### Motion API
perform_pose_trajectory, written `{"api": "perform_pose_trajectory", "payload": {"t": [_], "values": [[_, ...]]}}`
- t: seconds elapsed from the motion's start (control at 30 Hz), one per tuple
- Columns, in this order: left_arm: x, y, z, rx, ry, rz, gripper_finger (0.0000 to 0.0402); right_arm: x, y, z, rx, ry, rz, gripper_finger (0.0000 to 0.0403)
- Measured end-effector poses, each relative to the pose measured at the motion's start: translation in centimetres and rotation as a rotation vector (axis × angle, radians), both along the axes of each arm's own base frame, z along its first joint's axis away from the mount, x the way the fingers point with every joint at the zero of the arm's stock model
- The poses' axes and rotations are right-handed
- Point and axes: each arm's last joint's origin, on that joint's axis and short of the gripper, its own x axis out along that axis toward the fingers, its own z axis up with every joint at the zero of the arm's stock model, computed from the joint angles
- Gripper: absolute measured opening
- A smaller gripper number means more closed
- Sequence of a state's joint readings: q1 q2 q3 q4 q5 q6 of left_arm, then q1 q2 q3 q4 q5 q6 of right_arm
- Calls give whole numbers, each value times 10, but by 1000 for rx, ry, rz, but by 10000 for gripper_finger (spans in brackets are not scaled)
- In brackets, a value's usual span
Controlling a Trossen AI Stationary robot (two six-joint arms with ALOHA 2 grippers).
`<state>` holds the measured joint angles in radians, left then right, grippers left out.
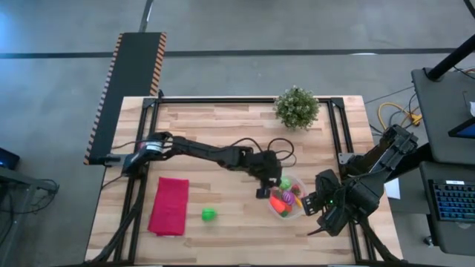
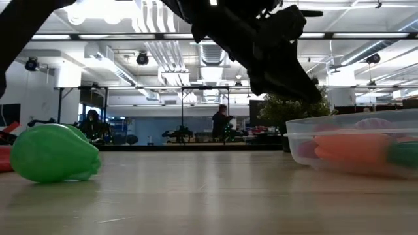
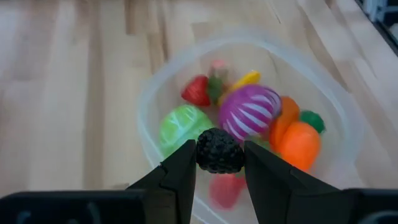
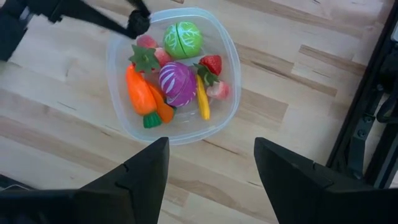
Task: Pick and placing Produce into tupperware
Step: Put the blackberry into the transparent bin, then put the green pear into the transparent bin
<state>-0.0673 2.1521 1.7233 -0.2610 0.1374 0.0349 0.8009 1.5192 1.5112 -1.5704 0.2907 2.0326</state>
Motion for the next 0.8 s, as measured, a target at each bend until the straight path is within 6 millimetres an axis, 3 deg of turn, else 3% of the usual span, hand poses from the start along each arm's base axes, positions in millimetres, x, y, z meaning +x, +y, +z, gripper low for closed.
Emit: {"api": "perform_pose_trajectory", "payload": {"t": [0.23,0.6,0.7,0.8], "values": [[-2,-6,-8,-39,35,-53,124,0,0,0,-3,2,9,228],[0,-5,-2,-80,32,19,234,0,0,0,-1,-1,-2,228],[-13,-9,-3,-64,157,9,243,0,0,0,-1,-1,-2,228],[-41,-18,4,6,310,-65,238,0,0,0,-4,-3,-2,228]]}}
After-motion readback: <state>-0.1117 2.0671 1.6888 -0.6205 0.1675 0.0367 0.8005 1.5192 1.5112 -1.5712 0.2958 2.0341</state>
